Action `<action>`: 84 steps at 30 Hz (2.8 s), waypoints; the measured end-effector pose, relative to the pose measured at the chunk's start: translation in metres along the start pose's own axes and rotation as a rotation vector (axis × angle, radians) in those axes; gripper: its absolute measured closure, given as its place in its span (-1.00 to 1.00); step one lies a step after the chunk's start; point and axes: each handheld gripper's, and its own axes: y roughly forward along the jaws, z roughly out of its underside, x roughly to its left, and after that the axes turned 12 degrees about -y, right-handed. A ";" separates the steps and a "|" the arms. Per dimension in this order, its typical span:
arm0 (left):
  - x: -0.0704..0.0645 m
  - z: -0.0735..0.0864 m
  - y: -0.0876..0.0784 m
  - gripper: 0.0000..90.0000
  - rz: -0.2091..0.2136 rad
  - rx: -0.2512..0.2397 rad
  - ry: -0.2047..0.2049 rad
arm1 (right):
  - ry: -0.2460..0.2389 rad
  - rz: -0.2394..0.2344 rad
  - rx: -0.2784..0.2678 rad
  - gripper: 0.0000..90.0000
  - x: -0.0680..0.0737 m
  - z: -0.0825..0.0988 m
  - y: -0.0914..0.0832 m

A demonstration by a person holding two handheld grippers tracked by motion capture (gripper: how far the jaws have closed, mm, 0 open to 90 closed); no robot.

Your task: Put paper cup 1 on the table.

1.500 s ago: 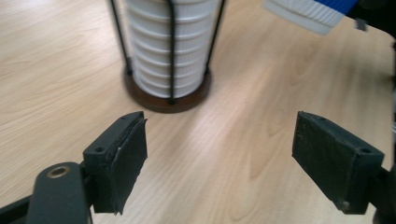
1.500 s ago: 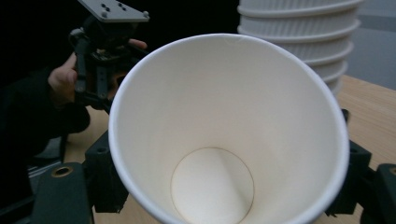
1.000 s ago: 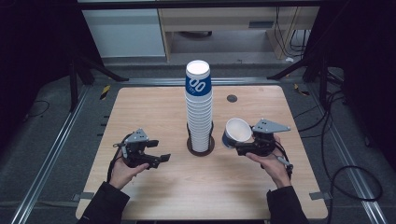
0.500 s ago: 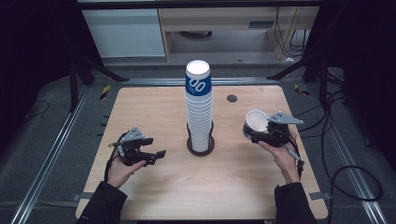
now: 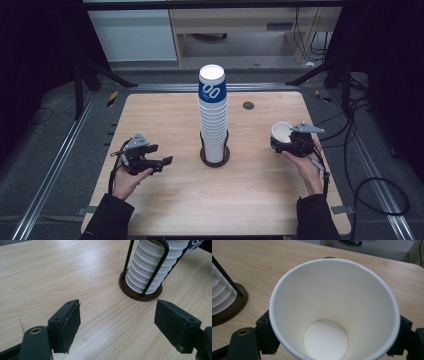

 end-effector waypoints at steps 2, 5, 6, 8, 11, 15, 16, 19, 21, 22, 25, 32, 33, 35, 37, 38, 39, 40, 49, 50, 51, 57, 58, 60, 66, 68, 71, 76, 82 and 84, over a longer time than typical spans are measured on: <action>-0.001 0.000 0.000 -0.54 0.001 0.003 0.002 | 0.003 0.005 0.011 -0.55 -0.001 0.003 0.003; -0.002 0.000 0.001 -0.55 0.007 0.005 0.008 | 0.009 0.001 0.038 -0.56 -0.003 0.008 0.007; -0.002 0.000 0.001 -0.55 0.006 0.004 0.011 | 0.005 0.003 0.042 -0.56 -0.003 0.009 0.008; -0.003 0.000 0.001 -0.55 0.007 0.007 0.014 | 0.008 0.000 0.053 -0.56 -0.003 0.010 0.010; -0.003 0.000 0.002 -0.55 0.008 0.009 0.014 | 0.000 -0.009 0.072 -0.56 -0.003 0.012 0.013; -0.003 0.000 0.002 -0.54 0.011 0.010 0.013 | 0.004 -0.015 0.086 -0.57 -0.003 0.014 0.015; -0.003 0.000 0.002 -0.54 0.010 0.011 0.014 | 0.003 -0.016 0.086 -0.57 -0.003 0.014 0.015; -0.003 0.001 0.003 -0.54 0.010 0.015 0.018 | 0.011 -0.023 0.090 -0.59 -0.003 0.014 0.015; -0.003 0.001 0.003 -0.54 0.011 0.017 0.019 | 0.005 -0.023 0.093 -0.61 -0.003 0.015 0.016; -0.003 0.001 0.003 -0.54 0.011 0.017 0.019 | 0.005 -0.021 0.092 -0.65 -0.003 0.015 0.016; -0.003 0.001 0.002 -0.54 0.012 0.014 0.018 | 0.010 -0.028 0.086 -0.74 -0.004 0.014 0.015; -0.003 0.000 -0.001 -0.54 0.013 0.009 0.021 | 0.026 -0.022 0.026 -0.85 -0.004 0.007 0.005; -0.003 0.000 -0.001 -0.54 0.014 0.010 0.021 | 0.030 -0.021 0.017 -0.85 -0.004 0.006 0.003; -0.003 -0.001 -0.002 -0.54 0.012 0.007 0.018 | 0.033 -0.017 -0.001 -0.85 -0.005 0.003 -0.001; -0.002 -0.001 -0.002 -0.54 0.011 0.006 0.017 | 0.038 -0.014 -0.018 -0.85 -0.005 0.001 -0.004; -0.002 -0.001 -0.002 -0.54 0.011 0.007 0.015 | 0.040 -0.009 -0.030 -0.85 -0.005 0.000 -0.006; -0.002 -0.001 -0.002 -0.54 0.011 0.007 0.014 | 0.040 -0.008 -0.040 -0.85 -0.006 -0.001 -0.007; -0.002 0.000 -0.002 -0.54 0.011 0.007 0.014 | 0.046 -0.008 -0.047 -0.85 -0.006 -0.002 -0.009; -0.002 0.000 0.000 -0.55 0.005 0.018 0.016 | 0.042 0.001 -0.128 -0.82 -0.007 -0.019 -0.030; -0.002 0.001 0.000 -0.55 0.004 0.018 0.016 | 0.040 -0.004 -0.145 -0.81 -0.005 -0.021 -0.033; -0.001 0.001 0.000 -0.55 0.004 0.018 0.016 | 0.037 -0.010 -0.154 -0.81 -0.004 -0.025 -0.036; -0.001 0.000 -0.001 -0.54 0.002 0.017 0.016 | 0.021 -0.057 -0.226 -0.77 0.008 -0.044 -0.052; -0.001 0.000 -0.002 -0.54 0.004 0.016 0.017 | 0.016 -0.073 -0.238 -0.75 0.010 -0.047 -0.054; -0.001 0.000 -0.002 -0.54 0.006 0.014 0.013 | 0.009 -0.099 -0.260 -0.74 0.015 -0.053 -0.058; 0.000 0.000 -0.003 -0.54 0.004 0.017 0.014 | -0.017 -0.153 -0.292 -0.75 0.028 -0.067 -0.068; 0.000 0.000 -0.003 -0.54 0.001 0.016 0.017 | -0.028 -0.168 -0.296 -0.75 0.032 -0.071 -0.071; 0.000 -0.001 -0.004 -0.54 0.001 0.016 0.015 | -0.039 -0.188 -0.313 -0.76 0.037 -0.077 -0.075; 0.001 -0.001 -0.004 -0.54 0.000 0.015 0.015 | -0.058 -0.221 -0.352 -0.76 0.045 -0.091 -0.083; 0.000 -0.001 -0.003 -0.54 0.004 0.018 0.013 | -0.077 -0.247 -0.373 -0.75 0.054 -0.112 -0.086; 0.000 0.000 -0.003 -0.54 0.004 0.019 0.013 | -0.083 -0.253 -0.380 -0.75 0.057 -0.118 -0.087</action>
